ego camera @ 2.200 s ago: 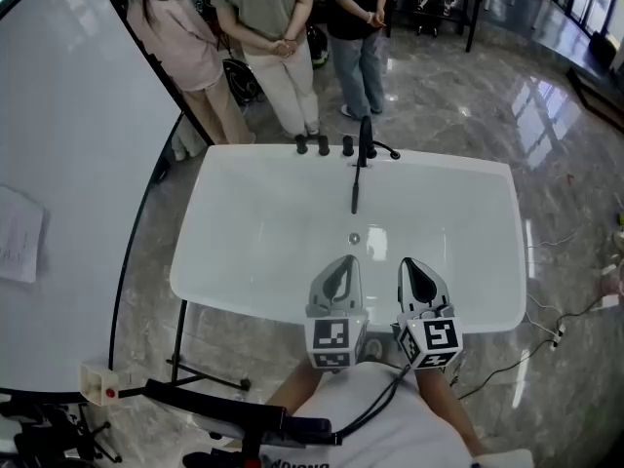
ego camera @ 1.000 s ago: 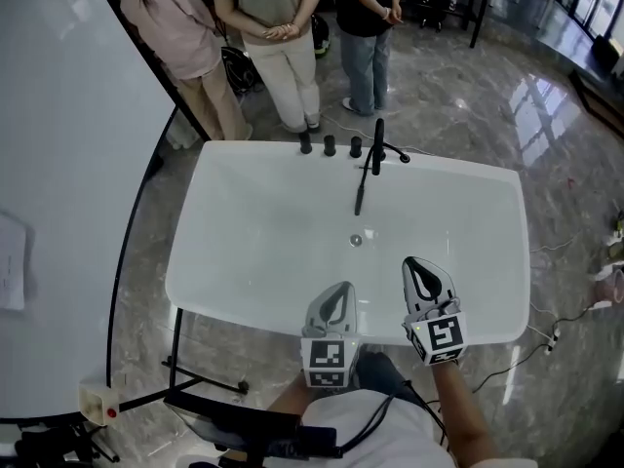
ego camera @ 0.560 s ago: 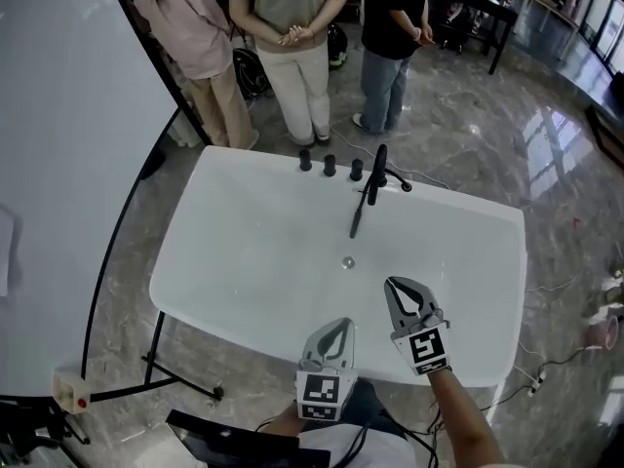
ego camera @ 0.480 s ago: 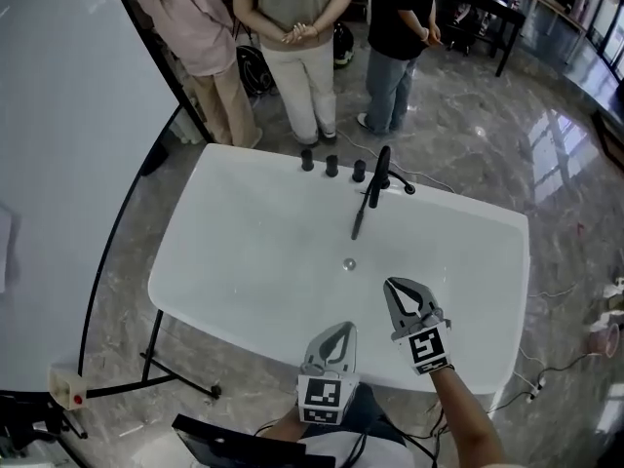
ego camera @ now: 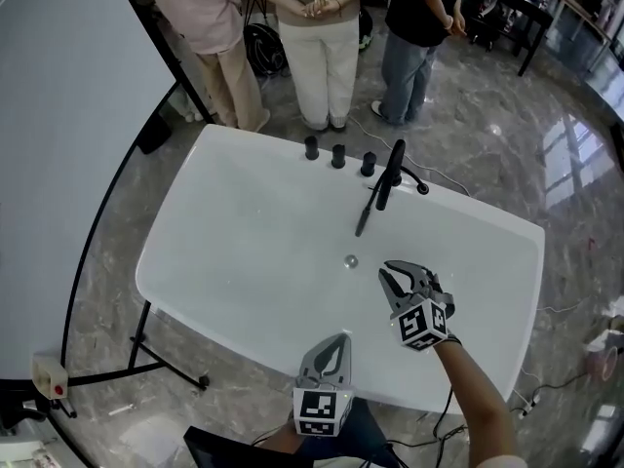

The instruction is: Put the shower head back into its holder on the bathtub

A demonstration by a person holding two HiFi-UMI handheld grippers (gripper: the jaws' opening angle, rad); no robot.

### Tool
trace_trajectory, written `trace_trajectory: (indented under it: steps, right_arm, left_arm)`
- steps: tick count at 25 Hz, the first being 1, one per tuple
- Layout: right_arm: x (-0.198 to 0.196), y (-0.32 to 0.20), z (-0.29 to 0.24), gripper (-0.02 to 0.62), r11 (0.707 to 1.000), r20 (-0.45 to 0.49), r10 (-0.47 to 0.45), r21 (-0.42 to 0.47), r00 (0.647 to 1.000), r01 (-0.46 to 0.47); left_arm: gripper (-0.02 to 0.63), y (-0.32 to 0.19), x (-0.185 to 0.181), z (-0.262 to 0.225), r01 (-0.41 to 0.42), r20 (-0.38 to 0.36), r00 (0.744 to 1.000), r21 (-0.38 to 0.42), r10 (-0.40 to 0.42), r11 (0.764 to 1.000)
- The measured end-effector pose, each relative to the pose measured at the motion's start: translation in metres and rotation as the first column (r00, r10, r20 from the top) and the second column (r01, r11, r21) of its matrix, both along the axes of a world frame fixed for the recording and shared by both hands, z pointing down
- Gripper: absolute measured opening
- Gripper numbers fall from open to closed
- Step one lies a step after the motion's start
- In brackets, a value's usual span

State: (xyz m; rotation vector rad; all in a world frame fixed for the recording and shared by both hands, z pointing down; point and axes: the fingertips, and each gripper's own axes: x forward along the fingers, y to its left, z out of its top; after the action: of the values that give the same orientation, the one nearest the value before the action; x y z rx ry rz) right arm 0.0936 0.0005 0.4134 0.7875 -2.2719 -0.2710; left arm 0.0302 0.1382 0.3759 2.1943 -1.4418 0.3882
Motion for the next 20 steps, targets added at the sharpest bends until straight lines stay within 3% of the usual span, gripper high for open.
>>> trace_trajectory:
  steps: [5,10,14,20]
  right_arm:
    - [-0.017,-0.028,0.070,0.111,0.992,-0.169,-0.123,-0.002,0.978,0.124]
    - [-0.028,-0.062,0.141,0.153,0.970,-0.360,-0.232,-0.021,0.904,0.241]
    - [-0.031,-0.087,0.194,0.196,0.944,-0.531,-0.304,-0.053,0.791,0.327]
    - [-0.023,-0.124,0.266,0.232,0.887,-0.747,-0.378,-0.122,0.547,0.446]
  left_arm:
    - [-0.003,-0.003,-0.006,0.034,-0.008,-0.013,1.000,-0.022,0.007,1.000]
    - [-0.004,-0.015,-0.026,0.068,0.047,-0.048,0.998,-0.032,-0.049,0.998]
    - [-0.003,-0.019,-0.039,0.088,0.081,-0.058,0.995,-0.035,-0.082,0.996]
    - [-0.003,-0.032,-0.056,0.120,0.140,-0.081,0.986,-0.061,-0.145,0.988]
